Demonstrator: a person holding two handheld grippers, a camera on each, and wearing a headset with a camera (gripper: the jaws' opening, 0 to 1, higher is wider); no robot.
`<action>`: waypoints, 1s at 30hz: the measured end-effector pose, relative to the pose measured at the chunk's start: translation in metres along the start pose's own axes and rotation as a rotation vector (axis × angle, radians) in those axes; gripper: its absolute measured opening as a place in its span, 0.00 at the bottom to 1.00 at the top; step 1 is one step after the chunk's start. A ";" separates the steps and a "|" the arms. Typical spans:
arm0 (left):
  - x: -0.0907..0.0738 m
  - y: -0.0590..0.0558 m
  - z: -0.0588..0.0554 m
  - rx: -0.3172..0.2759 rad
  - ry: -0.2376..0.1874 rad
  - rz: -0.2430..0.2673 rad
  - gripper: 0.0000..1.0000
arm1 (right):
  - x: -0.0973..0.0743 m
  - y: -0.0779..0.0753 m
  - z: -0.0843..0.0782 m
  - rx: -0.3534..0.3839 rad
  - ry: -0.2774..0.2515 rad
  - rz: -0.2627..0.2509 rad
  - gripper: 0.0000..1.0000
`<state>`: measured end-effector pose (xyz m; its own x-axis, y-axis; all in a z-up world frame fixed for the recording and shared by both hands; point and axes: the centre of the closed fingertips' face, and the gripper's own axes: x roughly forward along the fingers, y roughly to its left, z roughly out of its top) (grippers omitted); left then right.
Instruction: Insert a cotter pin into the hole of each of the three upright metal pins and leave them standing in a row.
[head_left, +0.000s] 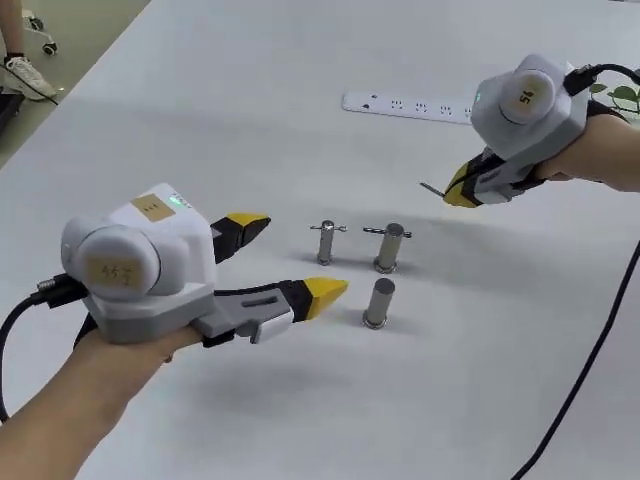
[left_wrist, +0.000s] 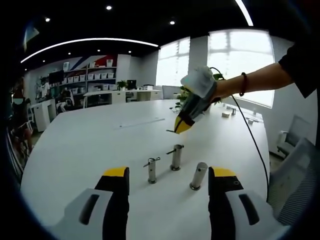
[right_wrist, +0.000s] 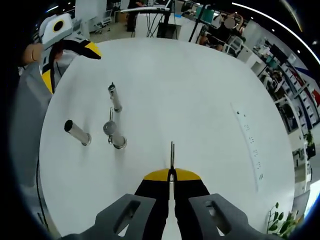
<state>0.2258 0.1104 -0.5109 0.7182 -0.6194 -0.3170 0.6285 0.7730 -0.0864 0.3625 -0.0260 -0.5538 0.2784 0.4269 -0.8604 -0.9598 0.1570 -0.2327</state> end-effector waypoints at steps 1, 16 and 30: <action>0.000 -0.001 0.001 0.000 -0.004 -0.002 0.61 | -0.003 0.003 0.003 0.001 -0.009 -0.004 0.00; 0.005 -0.013 0.017 0.017 0.004 -0.060 0.47 | -0.032 0.064 0.050 -0.073 -0.138 0.015 0.00; 0.016 -0.029 0.027 0.026 0.035 -0.093 0.35 | -0.044 0.108 0.075 -0.130 -0.220 0.055 0.00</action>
<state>0.2272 0.0745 -0.4882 0.6461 -0.6827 -0.3414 0.6996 0.7085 -0.0928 0.2494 0.0389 -0.5074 0.2127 0.6170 -0.7577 -0.9665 0.0186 -0.2562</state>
